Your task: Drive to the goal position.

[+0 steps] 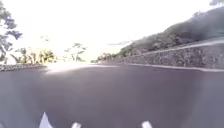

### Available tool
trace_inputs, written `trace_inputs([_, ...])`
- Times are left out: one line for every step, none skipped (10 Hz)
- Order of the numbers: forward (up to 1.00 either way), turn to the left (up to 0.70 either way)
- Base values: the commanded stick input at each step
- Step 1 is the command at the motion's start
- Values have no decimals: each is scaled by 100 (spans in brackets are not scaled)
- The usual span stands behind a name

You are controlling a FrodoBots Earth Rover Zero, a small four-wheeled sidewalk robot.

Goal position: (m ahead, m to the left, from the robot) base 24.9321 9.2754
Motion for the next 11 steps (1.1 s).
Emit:
trace_inputs([85,0])
trace_inputs([85,0])
trace_inputs([85,0])
trace_inputs([85,0])
trace_inputs([85,0])
trace_inputs([85,0])
trace_inputs([85,0])
trace_inputs([85,0])
trace_inputs([85,0])
trace_inputs([85,0])
trace_inputs([85,0])
